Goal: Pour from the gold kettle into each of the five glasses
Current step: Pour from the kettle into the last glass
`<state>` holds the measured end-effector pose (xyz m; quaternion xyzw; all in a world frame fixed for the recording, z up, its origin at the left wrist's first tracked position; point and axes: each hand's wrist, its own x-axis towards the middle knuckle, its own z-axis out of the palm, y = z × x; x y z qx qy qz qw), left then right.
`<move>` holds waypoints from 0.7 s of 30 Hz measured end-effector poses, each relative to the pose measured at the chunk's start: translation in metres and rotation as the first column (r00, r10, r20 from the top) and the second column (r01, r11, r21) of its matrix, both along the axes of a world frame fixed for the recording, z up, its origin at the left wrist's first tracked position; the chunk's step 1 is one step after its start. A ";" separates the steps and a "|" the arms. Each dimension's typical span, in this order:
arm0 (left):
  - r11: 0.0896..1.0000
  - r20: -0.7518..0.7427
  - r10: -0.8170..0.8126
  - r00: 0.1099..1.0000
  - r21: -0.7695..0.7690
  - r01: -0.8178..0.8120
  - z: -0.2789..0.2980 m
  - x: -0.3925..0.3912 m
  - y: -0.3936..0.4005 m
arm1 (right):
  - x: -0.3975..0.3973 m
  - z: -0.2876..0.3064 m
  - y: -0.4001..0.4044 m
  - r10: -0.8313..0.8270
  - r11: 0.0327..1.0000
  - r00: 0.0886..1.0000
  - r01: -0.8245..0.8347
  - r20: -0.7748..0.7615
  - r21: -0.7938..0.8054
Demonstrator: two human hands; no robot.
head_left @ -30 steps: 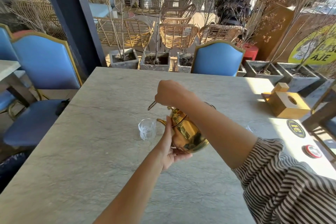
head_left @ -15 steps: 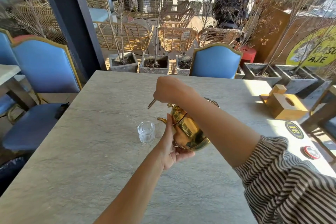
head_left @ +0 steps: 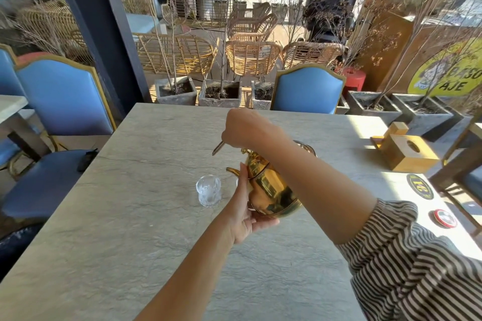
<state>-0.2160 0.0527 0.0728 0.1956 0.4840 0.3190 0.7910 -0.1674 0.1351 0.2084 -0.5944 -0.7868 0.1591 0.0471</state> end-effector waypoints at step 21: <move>0.990 -0.333 0.104 0.937 0.125 -0.065 -0.021 0.027 -0.018 | 0.103 -0.058 -0.050 -0.162 0.972 0.838 0.227 -0.521 0.062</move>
